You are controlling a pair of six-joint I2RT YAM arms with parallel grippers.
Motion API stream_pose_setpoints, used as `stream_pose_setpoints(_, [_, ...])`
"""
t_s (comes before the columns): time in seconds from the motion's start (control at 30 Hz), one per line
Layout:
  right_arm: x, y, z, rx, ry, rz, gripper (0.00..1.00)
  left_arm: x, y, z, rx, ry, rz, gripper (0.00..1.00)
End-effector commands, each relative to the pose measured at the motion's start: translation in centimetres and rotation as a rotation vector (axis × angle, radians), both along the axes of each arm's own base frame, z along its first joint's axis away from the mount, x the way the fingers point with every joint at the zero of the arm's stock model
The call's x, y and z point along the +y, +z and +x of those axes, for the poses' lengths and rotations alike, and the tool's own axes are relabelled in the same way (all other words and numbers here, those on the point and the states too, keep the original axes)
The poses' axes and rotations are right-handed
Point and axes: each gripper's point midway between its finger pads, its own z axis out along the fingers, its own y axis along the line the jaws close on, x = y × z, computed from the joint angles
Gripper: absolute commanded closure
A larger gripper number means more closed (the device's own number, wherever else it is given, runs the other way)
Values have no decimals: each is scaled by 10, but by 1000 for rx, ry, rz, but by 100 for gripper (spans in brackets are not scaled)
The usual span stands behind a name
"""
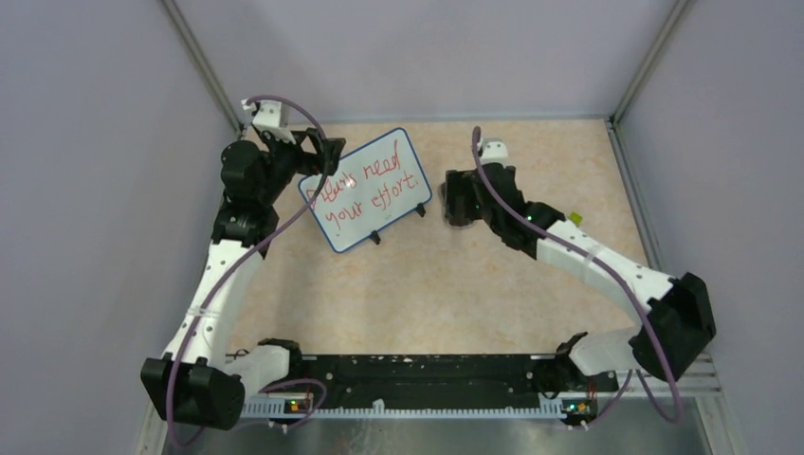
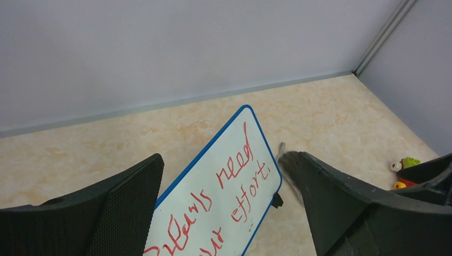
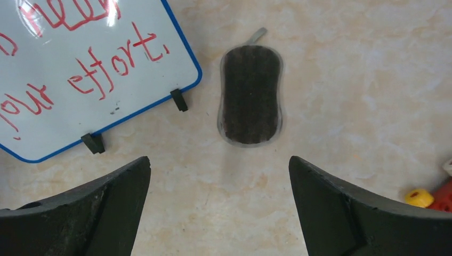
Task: Erase the whiteboard
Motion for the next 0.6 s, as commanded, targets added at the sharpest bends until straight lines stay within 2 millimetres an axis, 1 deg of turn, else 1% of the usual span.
stream_pose_setpoints(0.0, [32,5,32,79,37,277,2,-3,10,8,11,-2,-15,1])
stream_pose_setpoints(0.07, [35,-7,49,142,55,381,3,-6,-1,10,36,-21,-7,1])
stream_pose_setpoints(0.17, [33,-29,70,229,72,495,6,-9,-19,9,54,-39,-3,1])
stream_pose_setpoints(0.23, [23,-47,83,277,51,522,10,-10,-32,6,64,-47,5,1])
stream_pose_setpoints(0.3, [9,-65,95,315,13,515,12,-9,-39,5,72,-44,12,1])
stream_pose_setpoints(0.33, [3,-75,100,335,2,505,13,-8,-41,3,73,-42,17,1])
stream_pose_setpoints(0.4, [-9,-96,109,386,-13,484,20,-7,-41,2,64,-39,22,1])
stream_pose_setpoints(0.47, [-15,-112,112,430,2,480,23,-7,-39,1,53,-38,28,1])
stream_pose_setpoints(0.57, [-22,-130,113,477,32,489,29,-6,-39,-1,47,-38,31,1])
